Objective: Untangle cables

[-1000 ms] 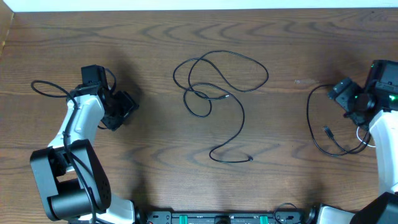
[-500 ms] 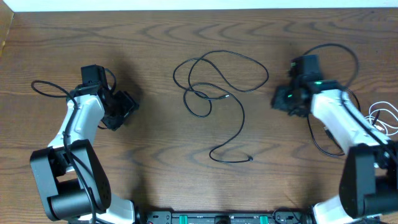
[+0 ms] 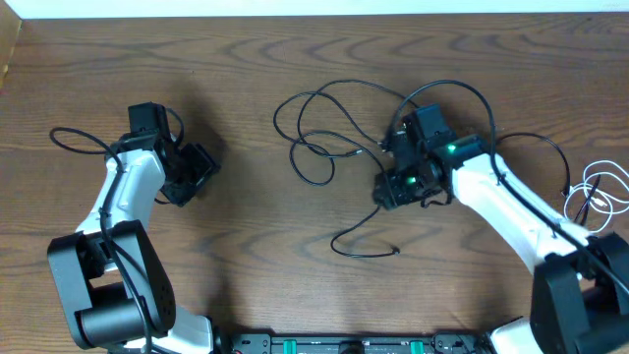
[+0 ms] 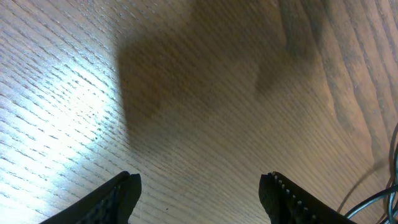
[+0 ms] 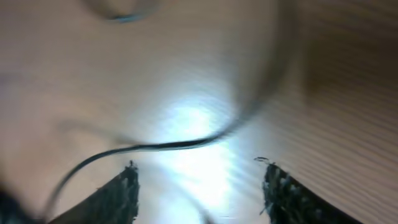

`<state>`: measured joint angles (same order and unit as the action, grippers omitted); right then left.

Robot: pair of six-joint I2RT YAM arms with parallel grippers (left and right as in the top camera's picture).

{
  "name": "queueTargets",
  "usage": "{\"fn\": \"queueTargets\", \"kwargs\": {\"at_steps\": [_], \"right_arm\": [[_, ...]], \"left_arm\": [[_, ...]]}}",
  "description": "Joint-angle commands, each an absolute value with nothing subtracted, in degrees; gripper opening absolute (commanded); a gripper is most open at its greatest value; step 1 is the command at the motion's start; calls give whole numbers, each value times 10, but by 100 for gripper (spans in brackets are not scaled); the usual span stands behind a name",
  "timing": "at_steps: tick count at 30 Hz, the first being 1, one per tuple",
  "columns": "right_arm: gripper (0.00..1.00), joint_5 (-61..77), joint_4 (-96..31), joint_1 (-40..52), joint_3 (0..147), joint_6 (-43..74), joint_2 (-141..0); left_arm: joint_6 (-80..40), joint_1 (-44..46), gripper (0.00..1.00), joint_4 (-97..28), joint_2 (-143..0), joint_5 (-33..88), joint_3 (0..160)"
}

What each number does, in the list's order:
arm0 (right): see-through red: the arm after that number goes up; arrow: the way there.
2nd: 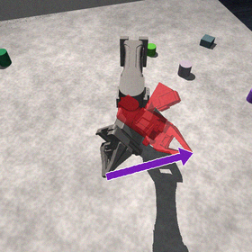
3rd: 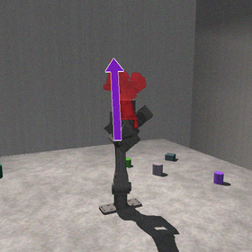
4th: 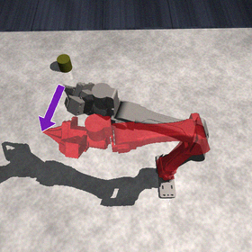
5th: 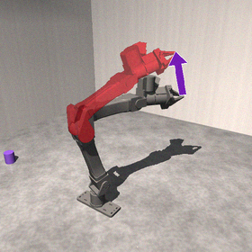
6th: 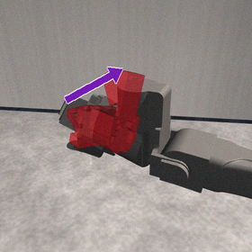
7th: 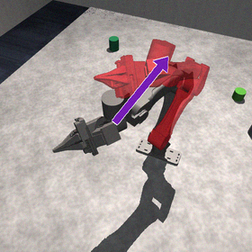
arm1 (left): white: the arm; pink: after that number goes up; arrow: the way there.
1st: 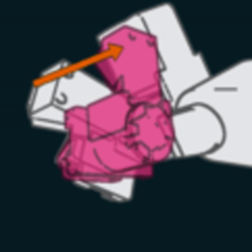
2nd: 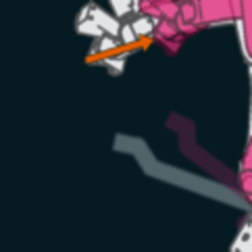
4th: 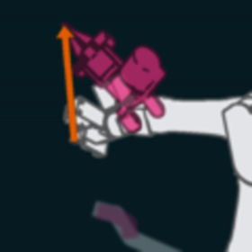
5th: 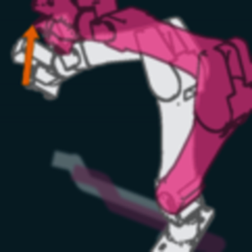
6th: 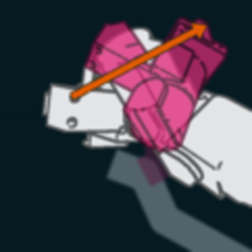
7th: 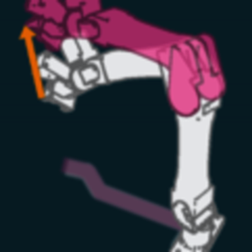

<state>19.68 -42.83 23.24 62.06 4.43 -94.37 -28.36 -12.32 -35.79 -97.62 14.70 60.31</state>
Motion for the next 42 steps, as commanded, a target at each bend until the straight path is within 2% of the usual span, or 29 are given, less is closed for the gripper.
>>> {"fn": "queueTargets", "kwargs": {"at_steps": [1,8,16,27,30,38,42], "right_arm": [[66,317,-430,262,629,-38,-923],[69,312,-462,331,629,-99,-924],[79,170,-497,410,629,-102,-924],[77,88,-522,489,629,-102,-924],[72,76,-531,496,628,-101,-924],[36,17,-533,499,623,-101,-924],[22,-17,-518,499,621,-101,-924]], "left_arm": [[-284,-124,67,-360,-978,145,598],[-284,-124,67,-360,-978,145,598],[-284,-124,67,-360,-978,145,598],[-284,-124,67,-360,-978,145,598],[-284,-124,67,-361,-978,145,598],[-284,-124,67,-365,-978,145,598],[-284,-124,67,-367,-978,145,598]]}}
